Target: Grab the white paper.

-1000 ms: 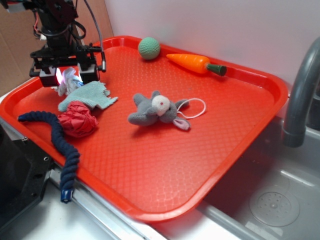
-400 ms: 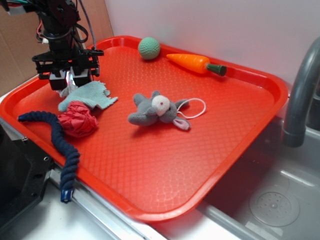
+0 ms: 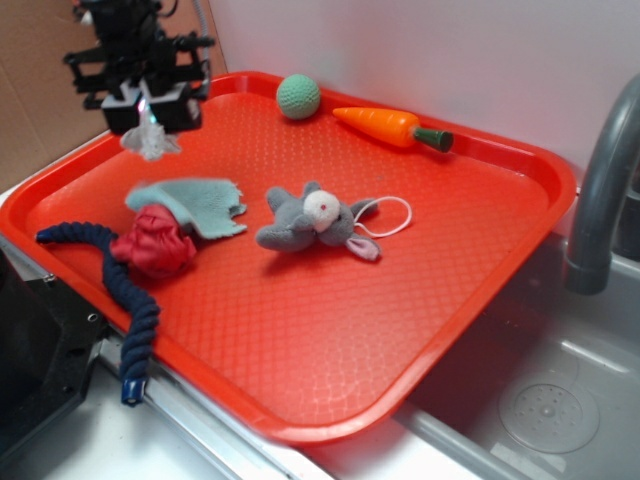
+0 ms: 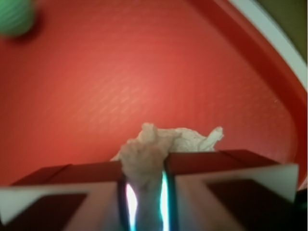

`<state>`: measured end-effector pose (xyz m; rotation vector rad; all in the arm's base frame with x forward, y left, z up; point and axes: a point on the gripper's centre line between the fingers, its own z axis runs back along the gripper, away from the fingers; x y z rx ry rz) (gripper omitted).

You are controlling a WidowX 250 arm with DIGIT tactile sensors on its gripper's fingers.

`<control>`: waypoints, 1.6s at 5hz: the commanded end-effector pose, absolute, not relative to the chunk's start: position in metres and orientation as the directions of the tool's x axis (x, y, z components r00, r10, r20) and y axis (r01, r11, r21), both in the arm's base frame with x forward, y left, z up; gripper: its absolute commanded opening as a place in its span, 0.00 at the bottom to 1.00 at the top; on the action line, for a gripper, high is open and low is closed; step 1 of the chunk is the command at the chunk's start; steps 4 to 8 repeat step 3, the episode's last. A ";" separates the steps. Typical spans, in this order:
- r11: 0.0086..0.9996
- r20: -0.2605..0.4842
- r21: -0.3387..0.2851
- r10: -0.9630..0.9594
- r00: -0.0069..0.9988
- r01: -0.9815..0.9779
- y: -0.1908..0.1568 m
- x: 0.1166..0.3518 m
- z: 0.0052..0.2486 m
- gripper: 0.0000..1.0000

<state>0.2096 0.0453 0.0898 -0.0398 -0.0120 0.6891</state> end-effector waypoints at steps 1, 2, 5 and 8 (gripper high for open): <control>0.906 0.076 -0.128 0.415 0.907 -0.404 -0.005 0.190 0.168 0.00; 0.936 0.151 -0.152 0.340 0.928 -0.318 -0.014 0.168 0.178 0.00; 0.914 0.096 -0.165 0.389 0.916 -0.371 -0.006 0.170 0.176 0.00; 0.914 0.096 -0.165 0.389 0.916 -0.371 -0.006 0.170 0.176 0.00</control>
